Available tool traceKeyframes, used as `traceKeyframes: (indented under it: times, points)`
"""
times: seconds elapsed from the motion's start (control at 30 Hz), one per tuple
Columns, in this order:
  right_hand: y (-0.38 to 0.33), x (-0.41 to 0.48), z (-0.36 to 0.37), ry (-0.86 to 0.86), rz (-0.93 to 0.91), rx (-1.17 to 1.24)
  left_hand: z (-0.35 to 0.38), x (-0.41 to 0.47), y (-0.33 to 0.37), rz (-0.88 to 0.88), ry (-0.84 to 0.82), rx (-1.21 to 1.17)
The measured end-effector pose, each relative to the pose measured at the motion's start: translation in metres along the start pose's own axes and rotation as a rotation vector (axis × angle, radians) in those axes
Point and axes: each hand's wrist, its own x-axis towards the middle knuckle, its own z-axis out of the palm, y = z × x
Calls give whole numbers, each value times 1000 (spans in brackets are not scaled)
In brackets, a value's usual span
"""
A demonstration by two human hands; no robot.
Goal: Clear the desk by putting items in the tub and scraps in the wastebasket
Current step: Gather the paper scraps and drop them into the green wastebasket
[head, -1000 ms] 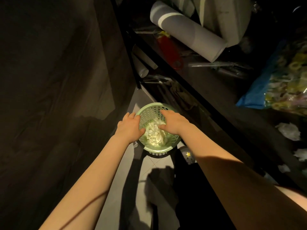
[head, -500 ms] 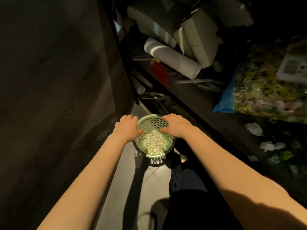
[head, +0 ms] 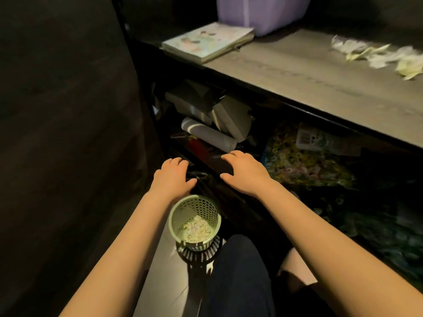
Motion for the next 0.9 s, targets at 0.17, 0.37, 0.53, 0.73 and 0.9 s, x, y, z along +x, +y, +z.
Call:
traceKeyframes:
  times: [0.17, 0.37, 0.53, 0.73, 0.9]
  points:
    - [-1, -29, -54, 92, -21, -18, -51, -22, 31, 75, 109, 34]
    - [-5, -68, -126, 325, -128, 55, -115, -41, 61, 160, 286, 65]
    - [16, -83, -172, 475, -90, 126, -159, -46, 106, 303, 471, 39]
    - [74, -91, -216, 511, 85, 62, -183, -20, 169, 418, 477, 45]
    - [131, -95, -237, 533, 240, -4, -180, 12, 231, 488, 369, 53]
